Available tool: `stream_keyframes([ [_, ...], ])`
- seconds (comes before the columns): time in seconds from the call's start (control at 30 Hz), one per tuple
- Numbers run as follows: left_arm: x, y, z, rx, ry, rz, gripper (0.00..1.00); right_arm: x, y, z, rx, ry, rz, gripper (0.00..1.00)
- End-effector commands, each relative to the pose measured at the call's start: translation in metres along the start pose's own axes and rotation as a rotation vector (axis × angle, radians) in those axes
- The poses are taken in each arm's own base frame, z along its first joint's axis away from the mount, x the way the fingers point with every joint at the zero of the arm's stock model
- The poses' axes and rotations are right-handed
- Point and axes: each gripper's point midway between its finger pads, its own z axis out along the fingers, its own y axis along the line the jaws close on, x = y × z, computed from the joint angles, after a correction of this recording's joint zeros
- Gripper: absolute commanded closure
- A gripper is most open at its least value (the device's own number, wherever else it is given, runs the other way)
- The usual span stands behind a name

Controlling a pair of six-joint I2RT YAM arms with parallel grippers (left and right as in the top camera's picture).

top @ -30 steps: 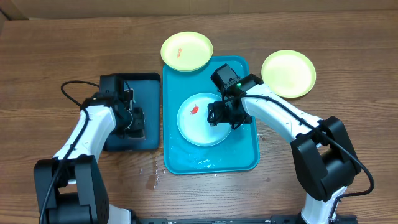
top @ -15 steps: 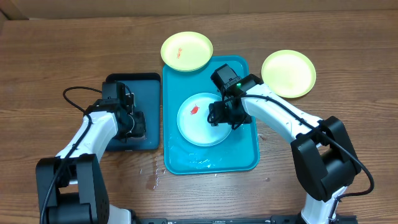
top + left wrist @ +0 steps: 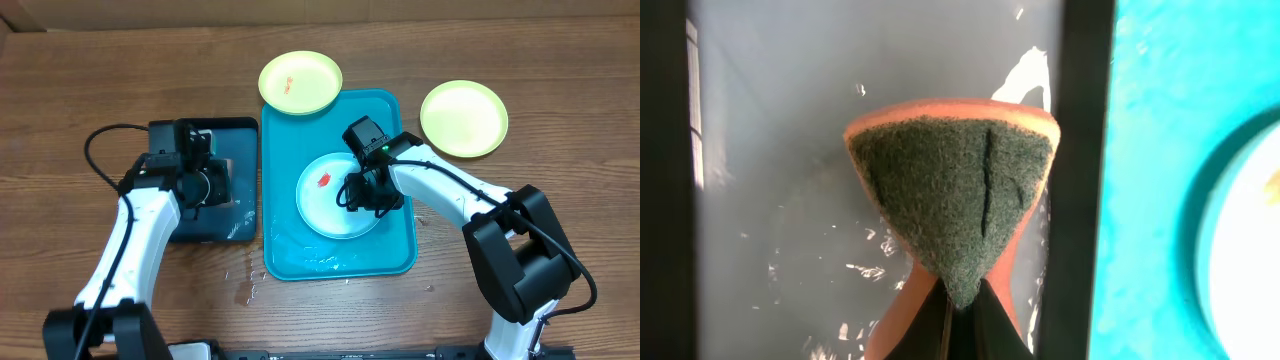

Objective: Clean dirty plates on tray and stack at the side

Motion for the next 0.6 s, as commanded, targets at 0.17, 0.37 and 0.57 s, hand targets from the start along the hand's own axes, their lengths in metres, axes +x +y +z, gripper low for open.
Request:
stream_keyframes([
  [0.17,-0.013,-0.004,-0.014,0.008,-0.050,0.046,0.96,-0.011,0.034,-0.018,-0.160,-0.002,-0.128,0.33],
  [0.37,-0.013,-0.004,-0.014,0.007,-0.049,0.054,0.96,-0.018,0.018,-0.046,-0.054,0.009,-0.098,0.27],
  [0.57,-0.013,-0.004,-0.014,0.007,-0.049,0.054,0.96,-0.006,-0.019,-0.042,0.061,0.066,0.051,0.25],
])
